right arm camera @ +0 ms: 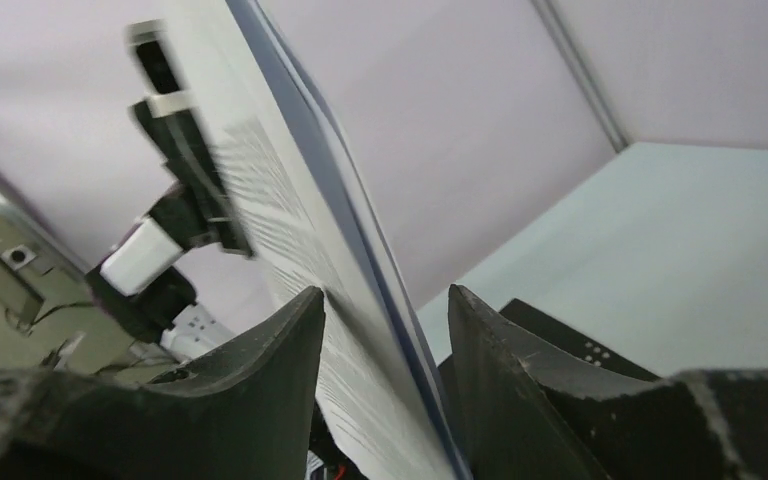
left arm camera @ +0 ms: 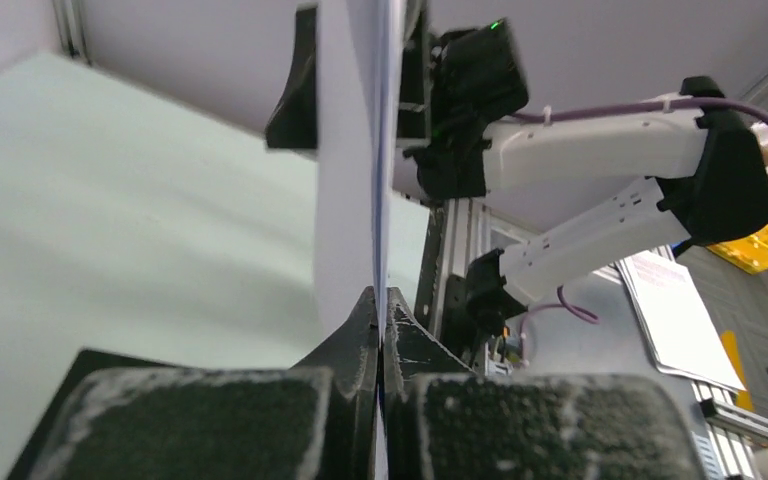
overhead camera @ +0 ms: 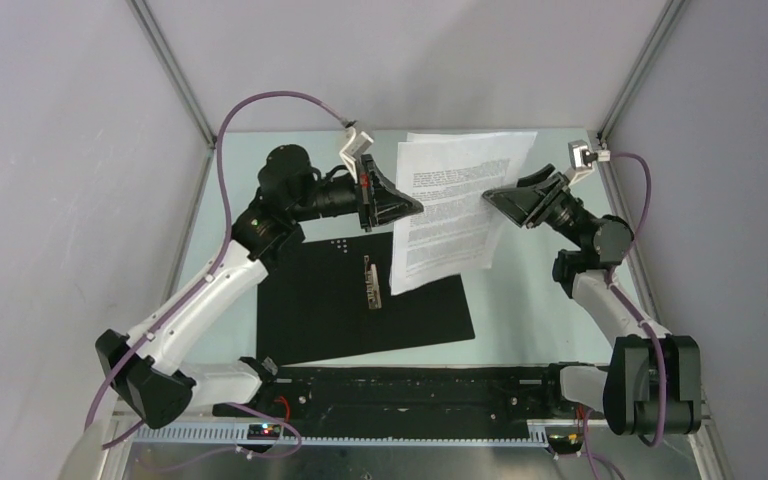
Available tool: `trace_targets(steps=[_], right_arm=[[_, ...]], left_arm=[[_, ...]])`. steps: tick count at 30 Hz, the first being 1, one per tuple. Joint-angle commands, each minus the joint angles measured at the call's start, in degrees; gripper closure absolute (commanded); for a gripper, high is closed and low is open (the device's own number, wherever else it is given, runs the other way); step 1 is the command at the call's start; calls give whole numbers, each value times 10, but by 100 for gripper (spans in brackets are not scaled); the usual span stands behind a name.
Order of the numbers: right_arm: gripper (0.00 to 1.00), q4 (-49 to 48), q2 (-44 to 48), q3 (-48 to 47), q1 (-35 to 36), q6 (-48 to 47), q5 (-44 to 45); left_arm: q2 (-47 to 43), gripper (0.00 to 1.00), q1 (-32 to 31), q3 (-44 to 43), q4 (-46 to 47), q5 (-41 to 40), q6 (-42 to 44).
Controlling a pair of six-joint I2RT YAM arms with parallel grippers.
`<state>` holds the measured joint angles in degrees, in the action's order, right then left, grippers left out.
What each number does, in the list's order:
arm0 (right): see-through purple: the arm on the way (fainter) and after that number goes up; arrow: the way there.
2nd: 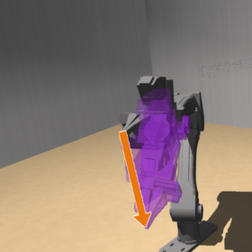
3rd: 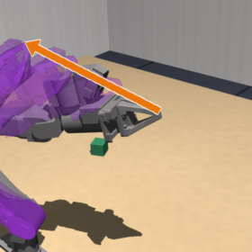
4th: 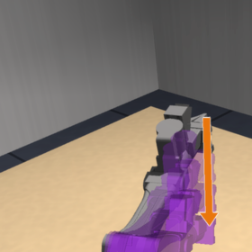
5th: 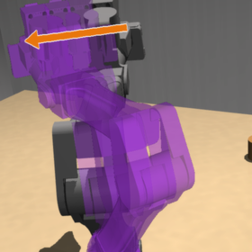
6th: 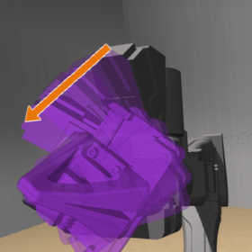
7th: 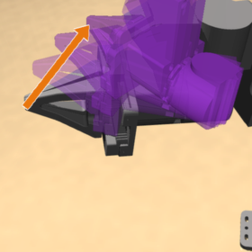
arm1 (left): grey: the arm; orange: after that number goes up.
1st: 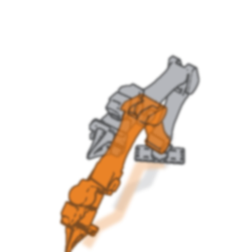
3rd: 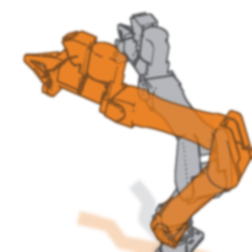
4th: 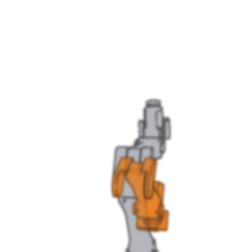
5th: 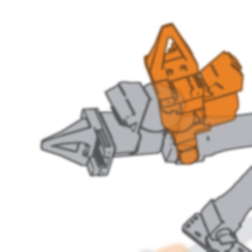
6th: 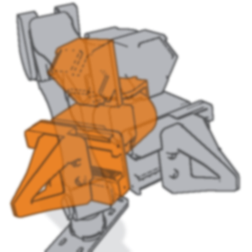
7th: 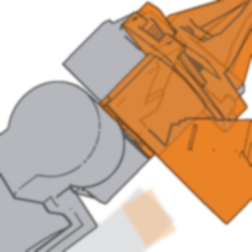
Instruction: Put the files into the folder
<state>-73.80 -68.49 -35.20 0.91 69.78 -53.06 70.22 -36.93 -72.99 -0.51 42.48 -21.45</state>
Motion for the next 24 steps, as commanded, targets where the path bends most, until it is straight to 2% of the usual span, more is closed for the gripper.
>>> trace_targets(steps=[1, 11, 14, 21, 24], right_arm=[[47, -99, 18, -38, 17, 80, -31], [63, -20, 32, -26, 54, 50, -79], [64, 3, 40, -13, 49, 37, -81], [65, 152, 64, -5, 59, -68, -69], [66, 171, 69, -3, 62, -82, -56]], left_arm=[[9, 100, 17, -15, -52, 14, -3], [11, 100, 41, -7, -29, -28, -46], [3, 100, 57, 13, -5, -25, -69], [2, 100, 65, 35, 52, -10, -108], [3, 100, 66, 41, 59, -7, -115]])
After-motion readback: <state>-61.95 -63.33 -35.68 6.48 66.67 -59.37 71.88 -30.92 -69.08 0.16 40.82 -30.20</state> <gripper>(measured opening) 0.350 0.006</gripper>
